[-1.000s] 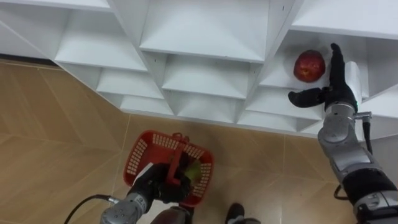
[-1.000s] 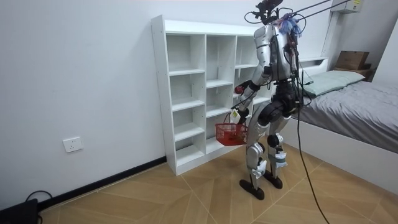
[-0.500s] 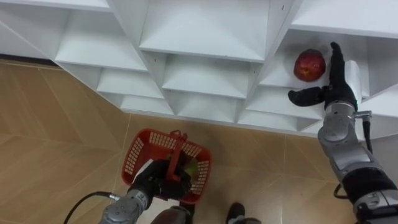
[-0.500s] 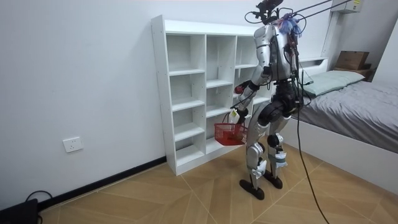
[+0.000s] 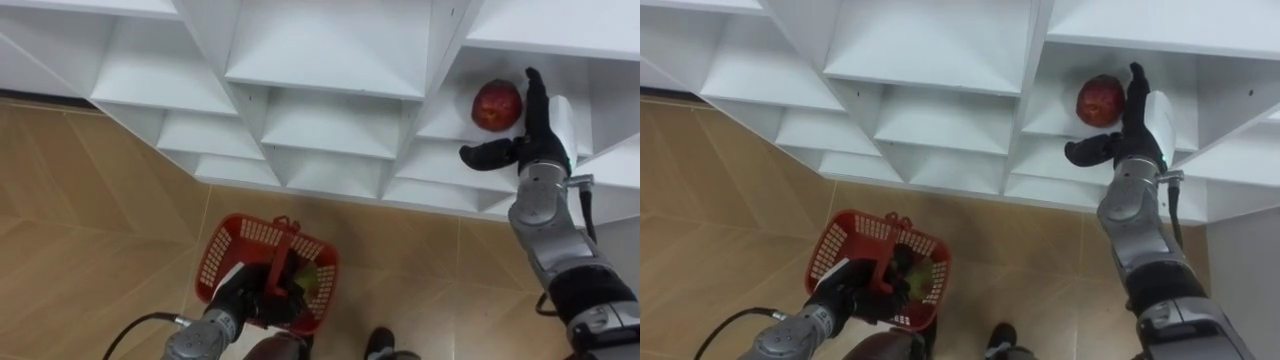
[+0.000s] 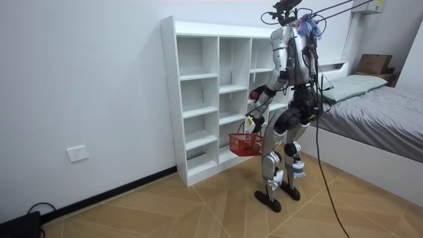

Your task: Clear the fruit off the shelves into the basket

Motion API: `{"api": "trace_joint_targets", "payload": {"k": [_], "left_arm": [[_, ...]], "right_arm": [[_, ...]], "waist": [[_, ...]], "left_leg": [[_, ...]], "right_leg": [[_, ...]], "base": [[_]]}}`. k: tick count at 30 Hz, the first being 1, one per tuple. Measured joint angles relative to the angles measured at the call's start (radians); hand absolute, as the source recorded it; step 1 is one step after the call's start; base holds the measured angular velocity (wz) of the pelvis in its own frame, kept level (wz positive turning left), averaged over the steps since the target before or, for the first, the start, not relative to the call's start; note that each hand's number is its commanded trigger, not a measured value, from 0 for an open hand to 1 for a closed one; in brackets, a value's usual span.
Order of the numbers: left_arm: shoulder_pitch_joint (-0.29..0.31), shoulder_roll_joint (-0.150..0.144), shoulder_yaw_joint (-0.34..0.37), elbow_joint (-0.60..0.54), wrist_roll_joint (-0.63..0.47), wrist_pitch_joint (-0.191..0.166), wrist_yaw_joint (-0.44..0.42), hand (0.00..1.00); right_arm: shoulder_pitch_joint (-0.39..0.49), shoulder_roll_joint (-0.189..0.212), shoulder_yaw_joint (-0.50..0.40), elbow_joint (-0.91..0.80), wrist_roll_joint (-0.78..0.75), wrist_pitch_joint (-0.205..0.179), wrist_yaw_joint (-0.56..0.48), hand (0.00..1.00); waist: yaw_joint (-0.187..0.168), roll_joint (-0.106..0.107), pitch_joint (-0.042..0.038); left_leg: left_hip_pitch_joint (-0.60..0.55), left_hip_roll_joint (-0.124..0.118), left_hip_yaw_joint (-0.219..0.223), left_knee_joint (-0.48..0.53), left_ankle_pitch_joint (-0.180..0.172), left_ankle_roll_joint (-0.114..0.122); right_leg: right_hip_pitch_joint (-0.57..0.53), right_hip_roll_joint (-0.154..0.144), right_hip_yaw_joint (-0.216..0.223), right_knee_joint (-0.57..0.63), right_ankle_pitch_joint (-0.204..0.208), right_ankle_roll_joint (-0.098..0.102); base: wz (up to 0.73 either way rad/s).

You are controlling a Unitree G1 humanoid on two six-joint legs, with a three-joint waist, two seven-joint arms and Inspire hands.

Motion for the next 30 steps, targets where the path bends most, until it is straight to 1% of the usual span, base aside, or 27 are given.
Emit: {"api": "trace_joint_targets", "payload": {"k": [15, 30], "left_arm": [[-0.012, -0.003, -0.006, 0.022, 0.0, 0.0, -0.001, 1.0], [-0.013, -0.004, -0.006, 0.029, 0.0, 0.0, -0.002, 1.0]], "right_arm": [[-0.01, 0.0, 0.015, 0.0, 0.0, 0.002, 0.034, 0.0], [-0.01, 0.001, 0.015, 0.0, -0.001, 0.002, 0.039, 0.0]], "waist": [[-0.001, -0.001, 0.0005], [-0.001, -0.004, 0.0026]], "left_leg": [[0.005, 0.0, 0.001, -0.001, 0.0, 0.0], [0.006, 0.0, 0.001, -0.002, 0.0, 0.0]], "right_leg": [[0.005, 0.0, 0.0, -0.002, 0.0, 0.0], [0.006, 0.0, 0.0, -0.003, 0.0, 0.0]], "base": [[0.0], [0.0]]}}
